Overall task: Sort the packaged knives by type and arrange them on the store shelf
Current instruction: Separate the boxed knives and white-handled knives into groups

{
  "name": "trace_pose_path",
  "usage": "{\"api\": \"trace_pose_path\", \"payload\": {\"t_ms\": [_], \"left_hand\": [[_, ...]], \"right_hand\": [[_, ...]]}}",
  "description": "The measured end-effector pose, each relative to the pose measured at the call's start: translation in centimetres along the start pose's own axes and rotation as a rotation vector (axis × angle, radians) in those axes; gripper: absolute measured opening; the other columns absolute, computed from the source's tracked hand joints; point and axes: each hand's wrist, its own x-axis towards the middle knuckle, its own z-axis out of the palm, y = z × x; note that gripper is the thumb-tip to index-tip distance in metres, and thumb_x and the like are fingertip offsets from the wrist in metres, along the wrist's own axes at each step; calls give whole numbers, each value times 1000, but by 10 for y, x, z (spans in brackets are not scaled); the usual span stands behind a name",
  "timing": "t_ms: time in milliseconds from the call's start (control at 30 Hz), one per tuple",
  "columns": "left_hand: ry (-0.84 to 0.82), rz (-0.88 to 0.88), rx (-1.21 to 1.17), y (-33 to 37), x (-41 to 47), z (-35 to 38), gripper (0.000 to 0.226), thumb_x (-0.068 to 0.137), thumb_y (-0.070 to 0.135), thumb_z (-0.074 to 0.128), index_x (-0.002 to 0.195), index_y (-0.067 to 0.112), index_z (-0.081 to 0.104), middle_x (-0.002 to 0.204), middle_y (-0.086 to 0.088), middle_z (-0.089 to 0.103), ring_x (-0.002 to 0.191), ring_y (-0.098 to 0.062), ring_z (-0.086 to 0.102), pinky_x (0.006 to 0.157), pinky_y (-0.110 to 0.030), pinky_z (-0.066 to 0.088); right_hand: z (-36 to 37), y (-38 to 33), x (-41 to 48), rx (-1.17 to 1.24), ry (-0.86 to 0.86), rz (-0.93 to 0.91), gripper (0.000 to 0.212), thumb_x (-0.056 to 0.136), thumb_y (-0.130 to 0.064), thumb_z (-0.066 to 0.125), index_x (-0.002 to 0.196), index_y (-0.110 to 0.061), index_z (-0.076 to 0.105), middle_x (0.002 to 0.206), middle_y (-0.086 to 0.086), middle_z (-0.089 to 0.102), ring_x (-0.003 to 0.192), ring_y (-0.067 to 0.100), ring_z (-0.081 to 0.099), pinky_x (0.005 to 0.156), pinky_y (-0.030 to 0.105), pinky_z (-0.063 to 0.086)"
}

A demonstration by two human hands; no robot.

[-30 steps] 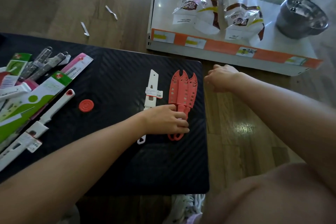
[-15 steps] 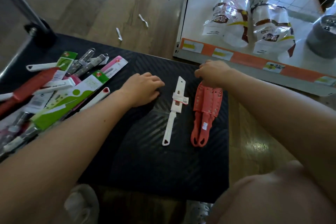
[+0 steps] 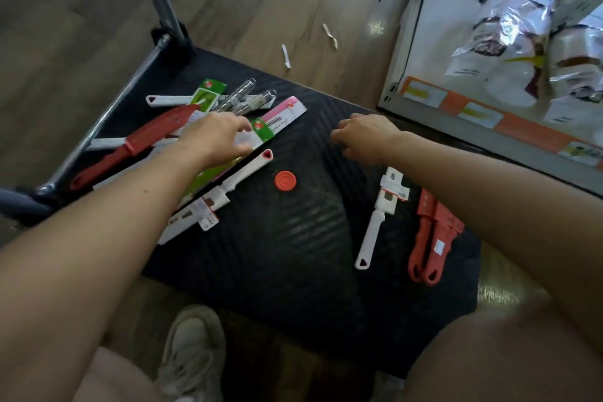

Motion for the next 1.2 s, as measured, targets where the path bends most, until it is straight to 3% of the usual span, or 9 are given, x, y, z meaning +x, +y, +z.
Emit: {"api": "trace_pose_path", "payload": {"t_ms": [300,667,833,1067,1200], "left_hand": [[-66,-21,193,-13,-10,6,73,78,51,66,139,26,36,139,-2,46,130,-24,40,100,-46,43],[17,-67,308,-12,-6,10,64,80,52,63,131,20,42,133,-1,50,127,-24,40,94,-39,42],[53,-57,296,-15,-4,14,64,80,51,64,131,19,43,131,-1,51,126,-24,40,93,-38,42],[74,-67,229,-17,-4,13,59,81,48,64,130,19,46,129,-1,52,127,-23,39,92,-38,42],[106,-81,189,-20,-6,12,59,79,50,64,127,19,49,125,-3,55,123,-24,43,95,-40,39]], "right_hand": [[-13,-62,41,151,142,-124,47,91,-32,53,136,-24,44,136,1,48,125,23,44,89,38,44],[-14,-54,65,262,230,74,39,90,-20,53,129,-16,50,134,3,49,124,24,46,87,38,45],[-10,-37,77,194,174,51,60,89,-32,59,143,-23,35,146,1,38,130,26,37,97,40,39],[-10,-38,90,165,179,-21,65,91,-36,55,148,-27,25,153,-6,30,141,23,21,110,40,23],[-16,-38,93,99,171,-33,55,88,-39,58,139,-27,40,143,-3,40,135,23,26,110,41,20]]}}
